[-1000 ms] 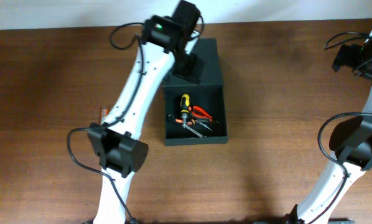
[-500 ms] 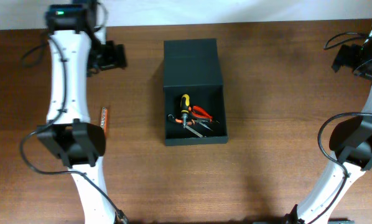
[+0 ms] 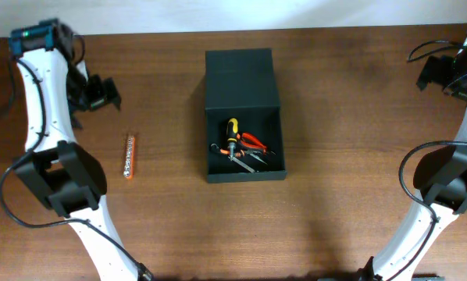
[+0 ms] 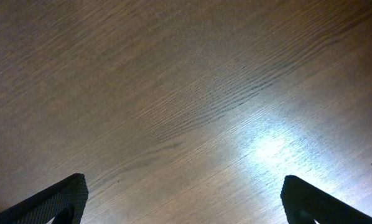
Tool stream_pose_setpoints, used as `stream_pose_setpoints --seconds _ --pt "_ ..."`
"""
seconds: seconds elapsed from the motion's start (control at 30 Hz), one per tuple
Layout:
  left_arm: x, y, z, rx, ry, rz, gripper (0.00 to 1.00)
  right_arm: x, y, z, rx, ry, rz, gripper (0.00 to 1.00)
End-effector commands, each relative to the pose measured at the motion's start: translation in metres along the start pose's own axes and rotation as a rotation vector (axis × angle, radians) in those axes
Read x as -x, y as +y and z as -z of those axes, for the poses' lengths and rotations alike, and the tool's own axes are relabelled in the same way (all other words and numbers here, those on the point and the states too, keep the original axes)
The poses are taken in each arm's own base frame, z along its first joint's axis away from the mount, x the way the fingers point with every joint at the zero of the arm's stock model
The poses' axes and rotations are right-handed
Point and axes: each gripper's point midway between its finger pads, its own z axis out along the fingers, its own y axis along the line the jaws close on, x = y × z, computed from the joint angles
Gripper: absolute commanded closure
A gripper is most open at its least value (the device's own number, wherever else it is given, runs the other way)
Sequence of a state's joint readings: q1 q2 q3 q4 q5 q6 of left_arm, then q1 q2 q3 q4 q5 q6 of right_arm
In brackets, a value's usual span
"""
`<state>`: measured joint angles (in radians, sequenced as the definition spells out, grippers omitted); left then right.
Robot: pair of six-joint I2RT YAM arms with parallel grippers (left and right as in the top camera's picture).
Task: Pack container
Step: 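Raise the left gripper and move it left over the orange socket rail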
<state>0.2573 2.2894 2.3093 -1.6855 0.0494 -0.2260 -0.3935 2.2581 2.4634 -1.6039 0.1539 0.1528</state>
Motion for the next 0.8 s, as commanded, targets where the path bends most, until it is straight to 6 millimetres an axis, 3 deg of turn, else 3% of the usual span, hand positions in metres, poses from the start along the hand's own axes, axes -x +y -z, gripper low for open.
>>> stream_pose_setpoints --seconds 0.0,0.17,0.33,0.47,0.77 --pt "-0.012 0.021 -0.022 0.007 0.095 0.041 0.01 0.000 -0.007 0.009 -0.014 -0.022 -0.005 0.01" --pt "-0.013 0.023 -0.037 0.005 0.116 -0.054 0.01 0.000 -0.007 0.009 -0.014 -0.022 -0.004 0.01" --pt "-0.007 0.009 -0.040 0.039 0.079 -0.248 0.01 0.000 -0.007 0.009 -0.014 -0.022 -0.004 0.01" --pt "-0.008 -0.001 -0.045 0.106 0.068 -0.300 0.01 0.000 -0.007 0.009 -0.014 -0.022 -0.004 0.01" --pt "-0.045 -0.029 -0.077 0.190 0.185 -0.449 0.01 0.000 -0.007 0.009 -0.014 -0.022 -0.004 0.01"
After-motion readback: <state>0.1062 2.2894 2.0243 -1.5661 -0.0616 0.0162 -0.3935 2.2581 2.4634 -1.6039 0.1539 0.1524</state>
